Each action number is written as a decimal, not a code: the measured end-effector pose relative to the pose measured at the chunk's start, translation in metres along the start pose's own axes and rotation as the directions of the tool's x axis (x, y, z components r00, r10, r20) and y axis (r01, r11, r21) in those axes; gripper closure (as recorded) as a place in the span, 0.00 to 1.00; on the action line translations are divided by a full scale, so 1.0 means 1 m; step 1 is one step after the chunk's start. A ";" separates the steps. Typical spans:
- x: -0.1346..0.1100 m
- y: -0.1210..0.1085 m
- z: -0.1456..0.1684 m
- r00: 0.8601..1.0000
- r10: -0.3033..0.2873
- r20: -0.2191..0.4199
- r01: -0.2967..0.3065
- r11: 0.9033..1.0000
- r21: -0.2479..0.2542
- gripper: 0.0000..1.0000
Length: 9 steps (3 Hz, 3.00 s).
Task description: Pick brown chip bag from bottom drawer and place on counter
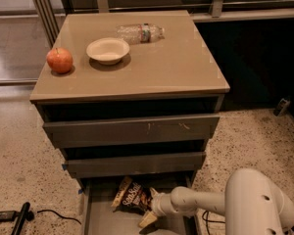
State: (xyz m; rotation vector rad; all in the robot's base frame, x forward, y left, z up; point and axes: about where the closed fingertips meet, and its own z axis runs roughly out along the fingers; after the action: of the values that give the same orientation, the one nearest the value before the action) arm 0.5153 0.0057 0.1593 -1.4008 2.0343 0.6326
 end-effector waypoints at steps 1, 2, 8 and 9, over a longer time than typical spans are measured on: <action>0.000 0.000 0.000 1.000 0.000 0.000 0.000 1.000 0.000 0.32; 0.000 0.000 0.000 1.000 0.000 0.000 0.000 1.000 0.000 0.55; -0.053 0.005 -0.057 0.993 -0.077 0.087 0.084 0.993 -0.082 1.00; -0.080 0.006 -0.116 0.982 -0.124 0.145 0.137 0.987 -0.085 1.00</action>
Offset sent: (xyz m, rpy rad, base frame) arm 0.0000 0.0000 0.0000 0.0000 0.0000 0.0000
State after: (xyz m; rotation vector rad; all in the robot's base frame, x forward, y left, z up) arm 0.5089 -0.0165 0.2986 -1.4873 1.8084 0.7563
